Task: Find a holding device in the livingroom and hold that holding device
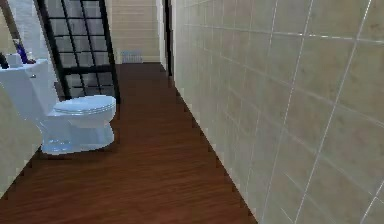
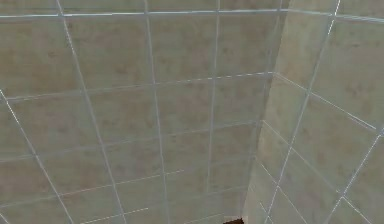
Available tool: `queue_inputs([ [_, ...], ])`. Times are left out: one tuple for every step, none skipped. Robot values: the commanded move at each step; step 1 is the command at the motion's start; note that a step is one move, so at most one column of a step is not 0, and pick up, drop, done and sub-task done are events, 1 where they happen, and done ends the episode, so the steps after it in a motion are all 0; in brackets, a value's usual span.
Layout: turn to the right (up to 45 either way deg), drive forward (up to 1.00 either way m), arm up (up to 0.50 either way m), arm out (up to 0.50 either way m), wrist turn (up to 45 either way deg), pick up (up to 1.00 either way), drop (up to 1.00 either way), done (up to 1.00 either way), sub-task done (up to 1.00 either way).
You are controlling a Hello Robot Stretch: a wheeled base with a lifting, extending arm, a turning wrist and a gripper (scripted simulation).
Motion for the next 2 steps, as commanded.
queue_inputs([
  [-9.0,0.00,0.00,0.00,0.0,0.00,0.00,0.00,0.00],
  [-3.0,0.00,0.00,0.00,0.0,0.00,0.00,0.00,0.00],
])
